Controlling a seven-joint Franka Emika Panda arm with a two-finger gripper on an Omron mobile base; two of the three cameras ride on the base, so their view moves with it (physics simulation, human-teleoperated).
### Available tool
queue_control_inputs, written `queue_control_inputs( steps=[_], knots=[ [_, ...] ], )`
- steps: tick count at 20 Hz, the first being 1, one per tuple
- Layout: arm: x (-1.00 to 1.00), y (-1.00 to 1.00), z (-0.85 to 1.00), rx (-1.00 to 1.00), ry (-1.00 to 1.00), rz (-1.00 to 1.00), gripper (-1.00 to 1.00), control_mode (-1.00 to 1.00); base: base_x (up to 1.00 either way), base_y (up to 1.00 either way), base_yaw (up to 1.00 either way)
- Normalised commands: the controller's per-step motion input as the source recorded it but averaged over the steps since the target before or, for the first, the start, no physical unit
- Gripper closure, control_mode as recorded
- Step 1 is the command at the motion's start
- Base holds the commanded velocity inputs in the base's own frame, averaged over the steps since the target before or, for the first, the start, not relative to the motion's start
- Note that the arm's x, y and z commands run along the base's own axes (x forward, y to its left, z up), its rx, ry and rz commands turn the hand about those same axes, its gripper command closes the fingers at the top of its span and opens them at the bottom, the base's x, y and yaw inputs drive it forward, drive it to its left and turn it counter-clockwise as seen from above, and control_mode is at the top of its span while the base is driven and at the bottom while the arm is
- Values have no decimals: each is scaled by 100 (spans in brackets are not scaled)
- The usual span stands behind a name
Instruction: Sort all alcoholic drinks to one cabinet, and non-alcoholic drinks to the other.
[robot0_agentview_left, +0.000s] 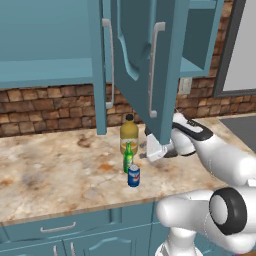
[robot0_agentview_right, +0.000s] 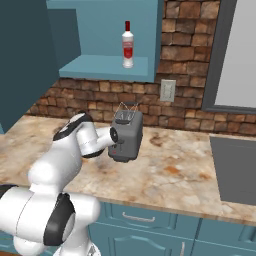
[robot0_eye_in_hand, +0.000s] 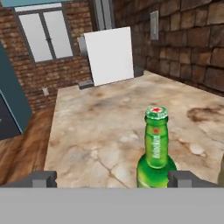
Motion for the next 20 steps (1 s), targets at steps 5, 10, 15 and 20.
queue_control_inputs(
  steps=[5,10,15,20],
  knots=[
    [22,10,-21,0,1,0,-100,-100,0,0,0],
    [26,10,-14,0,1,0,-100,-100,0,0,0],
    [29,10,-9,0,2,0,-100,-100,0,0,0],
    [15,6,-16,0,0,0,-100,-100,0,0,0]
  ],
)
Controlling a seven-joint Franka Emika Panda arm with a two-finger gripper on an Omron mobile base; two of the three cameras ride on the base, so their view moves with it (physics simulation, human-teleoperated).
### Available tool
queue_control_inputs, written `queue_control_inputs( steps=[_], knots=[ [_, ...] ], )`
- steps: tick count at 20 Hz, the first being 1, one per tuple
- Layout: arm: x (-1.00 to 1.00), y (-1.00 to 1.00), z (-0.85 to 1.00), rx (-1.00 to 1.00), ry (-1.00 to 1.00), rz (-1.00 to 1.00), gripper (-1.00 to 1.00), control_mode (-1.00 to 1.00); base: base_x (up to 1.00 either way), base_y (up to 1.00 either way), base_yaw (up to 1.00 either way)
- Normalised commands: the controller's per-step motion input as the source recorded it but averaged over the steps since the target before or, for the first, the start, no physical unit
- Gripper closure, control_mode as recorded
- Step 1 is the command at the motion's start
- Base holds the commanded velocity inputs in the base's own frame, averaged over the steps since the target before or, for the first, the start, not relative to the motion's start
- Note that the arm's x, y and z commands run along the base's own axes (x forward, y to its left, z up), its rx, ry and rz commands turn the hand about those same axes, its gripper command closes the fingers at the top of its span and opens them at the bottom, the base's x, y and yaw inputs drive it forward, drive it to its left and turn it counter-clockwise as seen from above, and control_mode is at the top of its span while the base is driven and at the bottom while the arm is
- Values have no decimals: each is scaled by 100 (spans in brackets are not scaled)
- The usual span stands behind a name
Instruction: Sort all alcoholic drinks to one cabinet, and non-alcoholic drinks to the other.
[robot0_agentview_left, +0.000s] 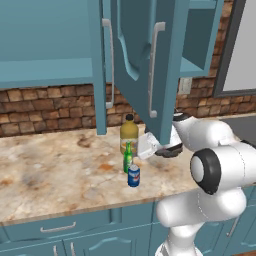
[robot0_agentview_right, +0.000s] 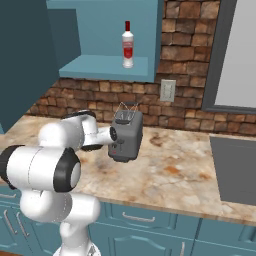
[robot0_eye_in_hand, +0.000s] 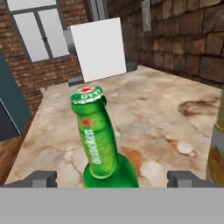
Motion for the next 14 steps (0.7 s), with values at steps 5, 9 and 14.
queue_control_inputs(
  steps=[5,9,14],
  knots=[
    [15,6,-20,0,0,0,-100,-100,0,0,0],
    [6,5,-15,0,0,0,-100,-100,0,0,0],
    [0,5,-11,0,0,0,-100,-100,0,0,0]
  ],
)
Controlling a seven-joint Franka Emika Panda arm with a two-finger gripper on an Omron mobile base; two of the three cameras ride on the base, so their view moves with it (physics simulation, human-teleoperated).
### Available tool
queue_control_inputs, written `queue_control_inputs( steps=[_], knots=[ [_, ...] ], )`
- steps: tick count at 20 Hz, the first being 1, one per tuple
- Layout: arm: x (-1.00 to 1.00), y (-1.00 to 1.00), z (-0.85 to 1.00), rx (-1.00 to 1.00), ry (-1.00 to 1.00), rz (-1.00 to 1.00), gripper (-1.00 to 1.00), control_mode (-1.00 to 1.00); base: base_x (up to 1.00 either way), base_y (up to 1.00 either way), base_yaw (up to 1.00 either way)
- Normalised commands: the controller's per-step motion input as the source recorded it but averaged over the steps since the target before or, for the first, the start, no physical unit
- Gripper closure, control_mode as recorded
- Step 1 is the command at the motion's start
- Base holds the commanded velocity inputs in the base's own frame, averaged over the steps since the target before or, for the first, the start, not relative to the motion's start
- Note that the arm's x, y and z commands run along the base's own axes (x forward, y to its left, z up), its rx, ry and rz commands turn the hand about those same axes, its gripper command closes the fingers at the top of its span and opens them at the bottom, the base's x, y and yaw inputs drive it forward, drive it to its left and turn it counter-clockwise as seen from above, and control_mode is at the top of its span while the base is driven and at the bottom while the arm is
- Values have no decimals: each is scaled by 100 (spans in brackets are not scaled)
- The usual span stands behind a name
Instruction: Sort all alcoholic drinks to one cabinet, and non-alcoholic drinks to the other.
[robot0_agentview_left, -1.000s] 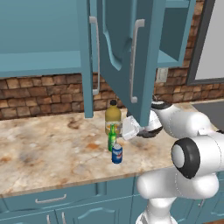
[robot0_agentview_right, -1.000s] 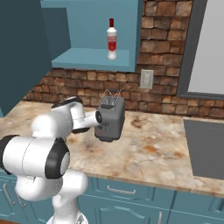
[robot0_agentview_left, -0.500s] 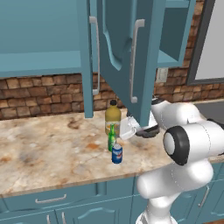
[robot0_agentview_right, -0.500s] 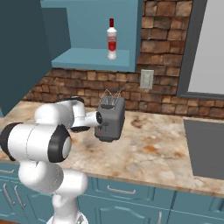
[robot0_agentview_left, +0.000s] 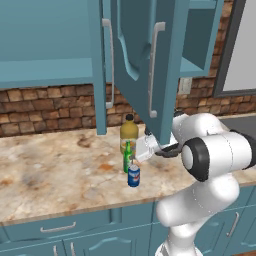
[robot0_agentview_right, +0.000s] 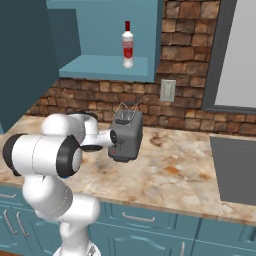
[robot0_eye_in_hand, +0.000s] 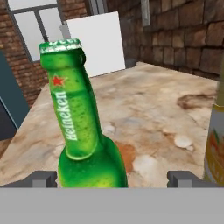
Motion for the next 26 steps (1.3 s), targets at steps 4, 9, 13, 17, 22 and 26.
queue_control_inputs(
  steps=[4,9,13,17,22,26],
  knots=[
    [0,3,-10,0,0,0,-100,-100,0,0,0],
    [0,10,-5,0,0,0,100,-100,0,0,0],
    [0,4,5,0,0,0,100,-100,0,0,0],
    [-15,0,34,0,0,0,100,-100,0,0,0],
    [-48,0,52,0,-2,0,100,-100,0,0,0],
    [-46,-11,68,0,-3,-1,100,-100,0,0,0]
  ],
)
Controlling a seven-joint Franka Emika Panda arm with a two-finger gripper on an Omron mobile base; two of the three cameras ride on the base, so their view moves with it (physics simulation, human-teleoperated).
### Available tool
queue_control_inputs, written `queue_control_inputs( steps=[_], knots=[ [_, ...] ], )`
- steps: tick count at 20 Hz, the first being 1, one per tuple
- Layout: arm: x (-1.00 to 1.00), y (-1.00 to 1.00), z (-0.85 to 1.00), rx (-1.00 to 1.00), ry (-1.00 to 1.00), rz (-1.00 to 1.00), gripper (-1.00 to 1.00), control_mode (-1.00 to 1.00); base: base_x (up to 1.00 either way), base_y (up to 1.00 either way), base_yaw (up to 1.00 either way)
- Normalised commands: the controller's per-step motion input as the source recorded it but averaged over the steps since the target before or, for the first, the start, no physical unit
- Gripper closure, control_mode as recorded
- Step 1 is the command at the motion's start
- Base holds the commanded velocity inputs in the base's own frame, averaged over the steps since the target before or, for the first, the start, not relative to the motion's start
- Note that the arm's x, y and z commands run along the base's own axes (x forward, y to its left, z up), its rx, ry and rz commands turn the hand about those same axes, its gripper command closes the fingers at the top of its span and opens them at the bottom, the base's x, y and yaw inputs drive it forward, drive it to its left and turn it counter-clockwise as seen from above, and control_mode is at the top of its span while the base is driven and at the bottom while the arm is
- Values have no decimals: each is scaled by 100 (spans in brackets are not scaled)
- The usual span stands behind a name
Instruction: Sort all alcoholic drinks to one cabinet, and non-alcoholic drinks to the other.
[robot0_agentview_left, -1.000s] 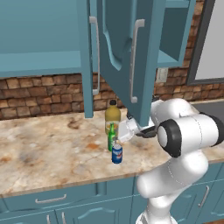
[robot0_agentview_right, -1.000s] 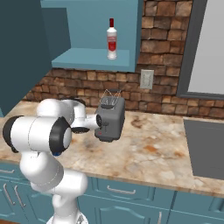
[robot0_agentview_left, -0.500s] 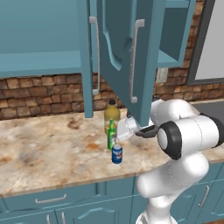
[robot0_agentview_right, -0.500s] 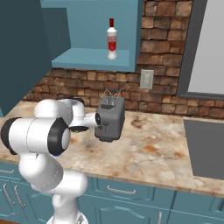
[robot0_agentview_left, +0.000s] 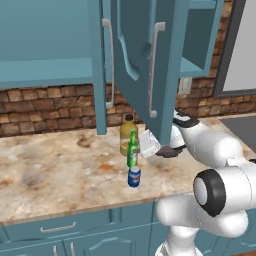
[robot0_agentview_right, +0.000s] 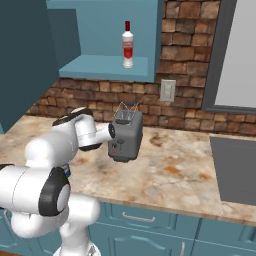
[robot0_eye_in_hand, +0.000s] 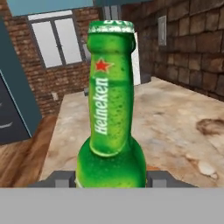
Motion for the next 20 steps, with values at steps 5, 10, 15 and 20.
queue_control_inputs(
  steps=[5,10,15,20],
  knots=[
    [-25,-24,71,-5,-8,-3,100,-100,0,0,0],
    [-2,-38,79,-9,-17,-8,100,-100,0,0,0],
    [-21,-41,79,-6,-22,-6,100,-100,0,0,0],
    [-31,-15,71,-2,-22,-14,100,-100,0,0,0]
  ],
)
